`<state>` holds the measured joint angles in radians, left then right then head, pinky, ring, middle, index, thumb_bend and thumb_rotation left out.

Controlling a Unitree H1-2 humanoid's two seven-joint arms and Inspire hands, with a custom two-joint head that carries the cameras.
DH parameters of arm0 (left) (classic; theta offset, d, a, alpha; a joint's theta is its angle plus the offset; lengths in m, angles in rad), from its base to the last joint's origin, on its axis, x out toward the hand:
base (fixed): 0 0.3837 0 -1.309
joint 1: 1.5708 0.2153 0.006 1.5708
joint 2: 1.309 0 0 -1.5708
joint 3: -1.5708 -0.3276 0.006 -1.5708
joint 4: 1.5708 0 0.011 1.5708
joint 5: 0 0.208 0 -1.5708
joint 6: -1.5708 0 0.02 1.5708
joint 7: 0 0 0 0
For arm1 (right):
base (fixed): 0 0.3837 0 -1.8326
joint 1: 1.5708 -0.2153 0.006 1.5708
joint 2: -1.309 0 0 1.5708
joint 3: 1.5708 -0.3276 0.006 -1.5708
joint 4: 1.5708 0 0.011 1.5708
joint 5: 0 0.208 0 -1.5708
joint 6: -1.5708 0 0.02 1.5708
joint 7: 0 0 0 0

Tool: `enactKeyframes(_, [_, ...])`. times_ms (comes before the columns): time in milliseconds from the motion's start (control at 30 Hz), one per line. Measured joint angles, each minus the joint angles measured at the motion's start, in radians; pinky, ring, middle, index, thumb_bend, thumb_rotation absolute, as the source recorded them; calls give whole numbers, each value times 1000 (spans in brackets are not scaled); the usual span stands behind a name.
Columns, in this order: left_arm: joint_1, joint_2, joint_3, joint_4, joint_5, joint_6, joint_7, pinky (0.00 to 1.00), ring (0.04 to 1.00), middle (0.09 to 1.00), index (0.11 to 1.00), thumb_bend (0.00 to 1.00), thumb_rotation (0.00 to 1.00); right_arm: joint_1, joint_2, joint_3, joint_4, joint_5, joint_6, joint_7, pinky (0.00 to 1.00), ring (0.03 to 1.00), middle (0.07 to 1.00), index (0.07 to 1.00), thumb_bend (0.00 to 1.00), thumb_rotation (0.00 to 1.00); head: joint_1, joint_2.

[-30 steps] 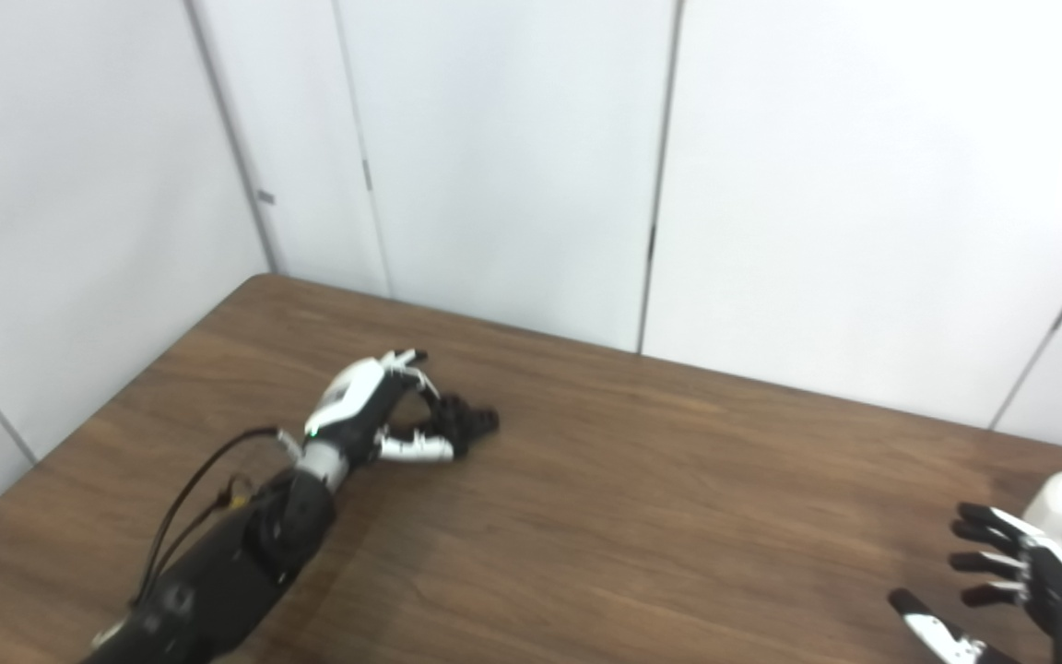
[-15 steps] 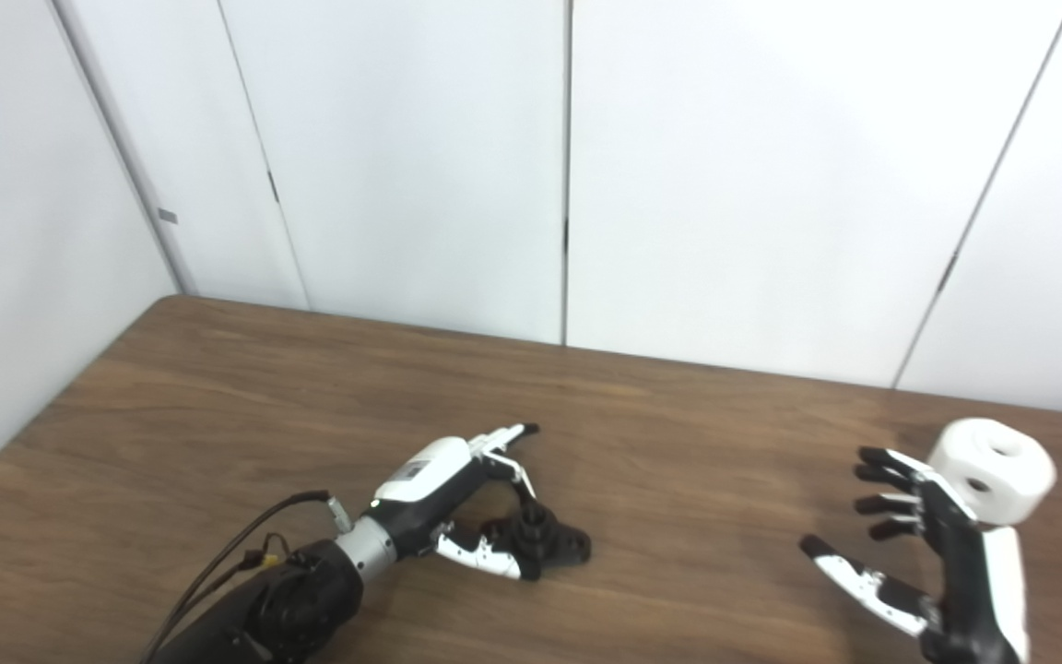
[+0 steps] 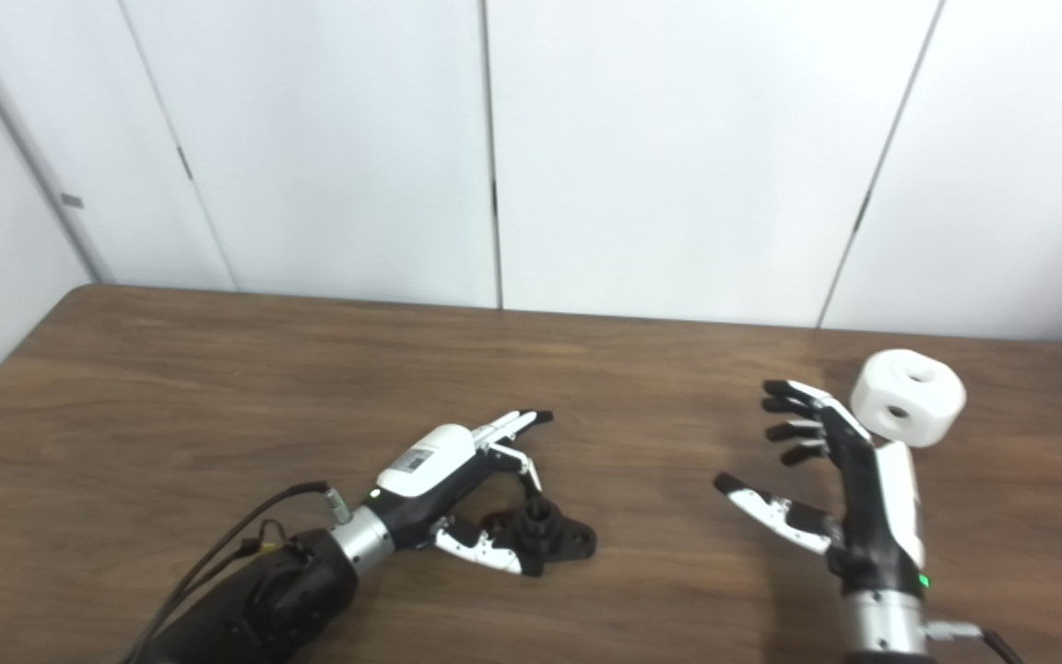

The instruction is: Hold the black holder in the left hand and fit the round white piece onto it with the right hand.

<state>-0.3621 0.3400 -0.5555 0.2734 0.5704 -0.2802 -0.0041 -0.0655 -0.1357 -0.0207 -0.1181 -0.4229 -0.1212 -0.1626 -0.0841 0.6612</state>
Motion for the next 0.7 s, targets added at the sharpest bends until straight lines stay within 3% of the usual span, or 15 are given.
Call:
enactKeyframes(67, [-6,2,-12,0,8,3,0,933,1000,989,490,524,64,-2,-1,7,-26,-9,17,13,498,626,714,744,530,64,-54,-6])
enactKeyframes(100, [-8,4,-14,0,14,3,0,932,1000,987,490,524,64,-4,-8,16,-48,-26,50,40,529,658,739,759,536,114,-92,-14])
enactKeyframes(133, [-9,6,-17,-1,18,2,0,931,1000,985,490,524,63,-9,-23,31,-82,-53,103,81,548,678,754,768,539,147,-92,-14])
enactKeyframes(167, [-9,8,-18,-1,19,2,0,924,1000,983,490,524,63,-16,-40,46,-104,-100,153,118,560,694,765,760,598,187,-182,-20])
enactKeyframes(233, [-9,14,-19,-2,19,0,0,909,1000,979,490,524,62,-51,-105,91,-155,-227,256,229,578,735,805,766,664,238,-218,-47])
enactKeyframes(333, [-9,24,-17,-2,19,-10,5,889,999,972,490,524,60,-132,-198,133,-202,-425,395,403,770,883,929,893,733,353,-324,-95])
enactKeyframes(367, [-10,28,-15,-6,18,-11,7,884,994,966,490,524,59,-162,-226,148,-211,-495,436,476,861,937,964,933,806,389,-370,-121])
enactKeyframes(433, [-8,31,-12,-12,17,-12,9,869,983,954,490,524,58,-210,-258,164,-219,-632,497,617,950,986,993,966,896,411,-404,-141])
enactKeyframes(467, [-6,31,-10,-15,17,-13,9,863,978,948,489,524,57,-232,-264,170,-219,-704,522,692,971,993,997,969,918,404,-404,-141])
enactKeyframes(600, [-2,42,-13,-9,18,-49,9,882,979,941,489,523,56,-315,-263,174,-218,-953,557,935,978,1000,1000,965,954,370,-522,-218])
enactKeyframes(700, [-4,50,-11,12,15,-84,10,885,983,940,489,523,56,-397,-268,145,-207,-1049,554,986,956,1000,1000,958,961,372,-555,-247])
